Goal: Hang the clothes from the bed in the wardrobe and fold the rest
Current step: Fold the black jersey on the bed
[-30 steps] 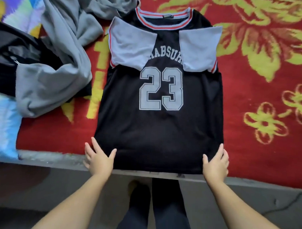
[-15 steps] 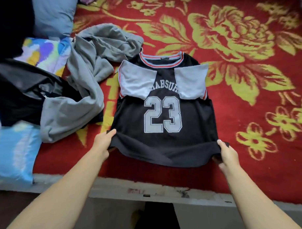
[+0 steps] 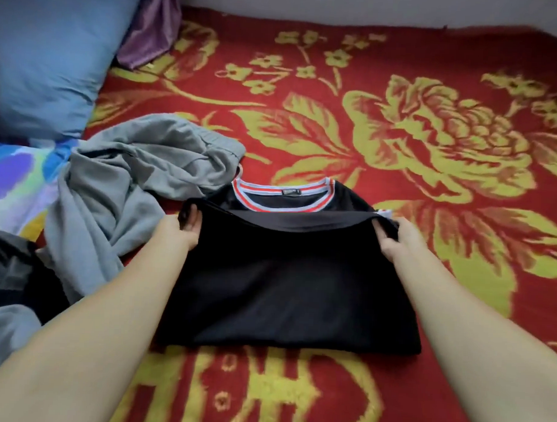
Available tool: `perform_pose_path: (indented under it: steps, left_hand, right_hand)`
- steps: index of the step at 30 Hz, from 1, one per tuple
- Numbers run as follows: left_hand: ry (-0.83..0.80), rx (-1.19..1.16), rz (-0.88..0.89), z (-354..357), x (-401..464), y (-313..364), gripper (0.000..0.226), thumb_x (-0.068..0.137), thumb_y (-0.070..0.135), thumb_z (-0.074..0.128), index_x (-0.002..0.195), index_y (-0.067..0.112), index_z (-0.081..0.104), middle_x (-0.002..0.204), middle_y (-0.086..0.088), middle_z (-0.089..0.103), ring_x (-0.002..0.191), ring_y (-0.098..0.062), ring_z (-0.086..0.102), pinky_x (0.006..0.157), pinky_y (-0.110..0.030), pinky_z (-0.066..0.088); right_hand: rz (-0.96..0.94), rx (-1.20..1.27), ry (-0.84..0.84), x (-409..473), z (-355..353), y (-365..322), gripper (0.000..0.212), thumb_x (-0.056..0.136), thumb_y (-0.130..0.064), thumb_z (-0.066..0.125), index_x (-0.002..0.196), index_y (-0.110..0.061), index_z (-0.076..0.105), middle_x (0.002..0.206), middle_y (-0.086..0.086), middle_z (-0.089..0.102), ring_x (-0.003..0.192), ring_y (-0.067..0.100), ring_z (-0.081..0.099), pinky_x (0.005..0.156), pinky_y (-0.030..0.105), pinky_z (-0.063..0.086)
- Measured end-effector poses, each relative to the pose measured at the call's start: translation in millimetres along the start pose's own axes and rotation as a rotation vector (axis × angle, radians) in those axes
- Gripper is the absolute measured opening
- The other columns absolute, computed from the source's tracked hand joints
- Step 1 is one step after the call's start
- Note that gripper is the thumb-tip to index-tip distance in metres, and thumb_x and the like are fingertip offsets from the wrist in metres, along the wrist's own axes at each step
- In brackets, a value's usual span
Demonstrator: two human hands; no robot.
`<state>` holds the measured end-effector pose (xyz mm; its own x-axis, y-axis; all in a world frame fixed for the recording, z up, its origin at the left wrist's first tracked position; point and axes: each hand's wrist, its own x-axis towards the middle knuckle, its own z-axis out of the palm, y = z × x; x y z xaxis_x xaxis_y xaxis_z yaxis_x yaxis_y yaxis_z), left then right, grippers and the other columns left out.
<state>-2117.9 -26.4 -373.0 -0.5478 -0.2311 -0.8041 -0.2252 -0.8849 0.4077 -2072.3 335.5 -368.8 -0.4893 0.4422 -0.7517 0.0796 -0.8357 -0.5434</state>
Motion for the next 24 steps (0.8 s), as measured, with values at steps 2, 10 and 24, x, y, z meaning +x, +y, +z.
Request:
perform_pose_path:
  steps: [2, 10, 24]
  left_hand:
    - [-0.086, 0.032, 0.016, 8.0, 21.7, -2.2, 0.026, 0.103, 0.013, 0.029, 0.108, 0.002, 0.052, 0.103, -0.007, 0.06, 0.12, -0.017, 0.057, 0.094, -0.033, 0.048]
    - [-0.356, 1.71, 0.9, -47.2, 22.4, -52.6, 0.064, 0.097, 0.04, 0.045, 0.152, 0.019, 0.019, 0.157, 0.001, 0.02, 0.146, -0.015, 0.016, 0.117, -0.038, 0.008]
    - [-0.764, 2.546, 1.455, -200.2, -2.3, -43.6, 0.077, 0.066, -0.001, 0.026, 0.141, 0.017, 0.036, 0.143, -0.016, 0.046, 0.132, -0.033, 0.042, 0.105, -0.052, 0.024]
  right_hand:
    - [-0.018, 0.035, -0.126, 15.9, 16.9, 4.5, 0.019, 0.098, -0.004, 0.045, 0.115, 0.002, 0.052, 0.113, 0.019, 0.055, 0.11, 0.032, 0.057, 0.078, 0.036, 0.057]
    - [-0.825, -1.645, -0.424, 32.2, -42.7, 33.8, 0.055, 0.096, -0.029, 0.055, 0.146, -0.018, 0.035, 0.153, 0.001, 0.032, 0.145, 0.017, 0.022, 0.116, 0.038, 0.017]
    - [-1.179, -2.563, -0.657, -18.0, -183.0, 67.6, 0.099, 0.05, -0.02, 0.081, 0.14, -0.024, 0.04, 0.146, 0.008, 0.045, 0.134, 0.031, 0.042, 0.1, 0.067, 0.017]
